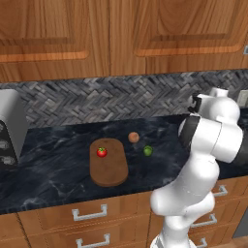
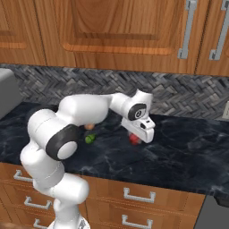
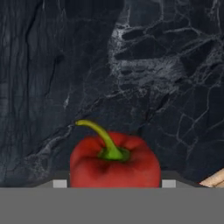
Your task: Place the avocado, onion, tomato, and bell pepper on the cutting board.
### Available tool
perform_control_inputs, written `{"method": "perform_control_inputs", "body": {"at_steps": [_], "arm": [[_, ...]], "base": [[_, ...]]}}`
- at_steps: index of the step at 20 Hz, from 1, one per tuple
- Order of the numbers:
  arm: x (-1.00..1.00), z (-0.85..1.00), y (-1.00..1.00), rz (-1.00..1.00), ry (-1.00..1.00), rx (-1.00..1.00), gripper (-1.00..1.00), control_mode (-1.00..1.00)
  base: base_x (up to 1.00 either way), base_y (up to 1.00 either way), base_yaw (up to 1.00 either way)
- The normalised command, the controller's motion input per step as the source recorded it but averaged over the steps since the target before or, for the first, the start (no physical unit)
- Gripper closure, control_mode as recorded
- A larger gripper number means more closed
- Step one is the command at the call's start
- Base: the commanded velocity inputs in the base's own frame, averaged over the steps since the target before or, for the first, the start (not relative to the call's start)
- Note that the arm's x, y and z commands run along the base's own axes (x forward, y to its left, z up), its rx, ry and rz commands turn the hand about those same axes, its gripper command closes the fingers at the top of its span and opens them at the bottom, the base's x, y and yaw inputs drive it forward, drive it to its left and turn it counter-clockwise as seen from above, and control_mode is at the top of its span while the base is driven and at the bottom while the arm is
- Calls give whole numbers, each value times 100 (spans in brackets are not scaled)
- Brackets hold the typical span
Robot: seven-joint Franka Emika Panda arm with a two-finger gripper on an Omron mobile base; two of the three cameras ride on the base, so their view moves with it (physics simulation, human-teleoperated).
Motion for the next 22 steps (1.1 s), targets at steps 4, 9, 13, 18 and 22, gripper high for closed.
{"method": "perform_control_inputs", "body": {"at_steps": [4,9,13,18,22], "arm": [[-13,38,41,0,-28,0,100,-100],[-15,43,45,0,-23,0,100,-100],[-24,42,51,0,-13,0,100,-100],[-17,26,62,3,-5,-2,100,-100],[-20,20,63,6,-8,-3,100,-100]], "base": [[0,0,0],[0,0,0],[0,0,0],[0,0,0],[0,0,0]]}}
